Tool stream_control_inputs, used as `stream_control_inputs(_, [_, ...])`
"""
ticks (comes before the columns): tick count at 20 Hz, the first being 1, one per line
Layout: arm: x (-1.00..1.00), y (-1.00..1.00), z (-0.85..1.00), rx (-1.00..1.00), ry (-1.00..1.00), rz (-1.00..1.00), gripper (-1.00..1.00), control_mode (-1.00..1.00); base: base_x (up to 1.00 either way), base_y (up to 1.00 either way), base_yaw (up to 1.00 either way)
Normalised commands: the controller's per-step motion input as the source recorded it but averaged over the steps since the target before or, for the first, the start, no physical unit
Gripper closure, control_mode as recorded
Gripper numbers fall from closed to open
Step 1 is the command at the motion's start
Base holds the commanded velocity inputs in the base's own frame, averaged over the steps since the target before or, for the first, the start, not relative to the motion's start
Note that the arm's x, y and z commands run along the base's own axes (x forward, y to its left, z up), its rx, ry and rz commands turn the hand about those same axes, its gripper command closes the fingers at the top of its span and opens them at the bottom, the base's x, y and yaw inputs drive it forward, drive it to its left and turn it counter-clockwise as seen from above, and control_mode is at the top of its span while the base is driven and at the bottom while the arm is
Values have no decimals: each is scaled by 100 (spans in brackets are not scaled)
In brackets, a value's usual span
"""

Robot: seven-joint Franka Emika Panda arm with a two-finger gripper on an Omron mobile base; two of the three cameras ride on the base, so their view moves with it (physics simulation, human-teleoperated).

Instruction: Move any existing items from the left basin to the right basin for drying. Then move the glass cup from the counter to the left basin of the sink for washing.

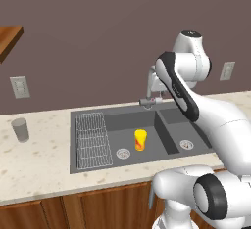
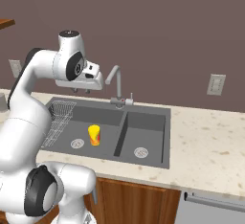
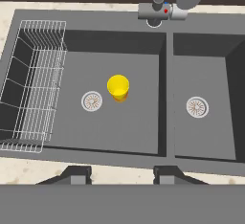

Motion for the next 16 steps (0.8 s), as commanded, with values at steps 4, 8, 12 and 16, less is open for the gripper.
stream_control_inputs(4, [-1,0,0,0,0,0,-100,-100,0,0,0])
stream_control_inputs(8, [0,0,0,0,0,0,-100,-100,0,0,0])
stream_control_inputs(12, [0,0,0,0,0,0,-100,-100,0,0,0])
stream_control_inputs(16, [0,0,0,0,0,0,-100,-100,0,0,0])
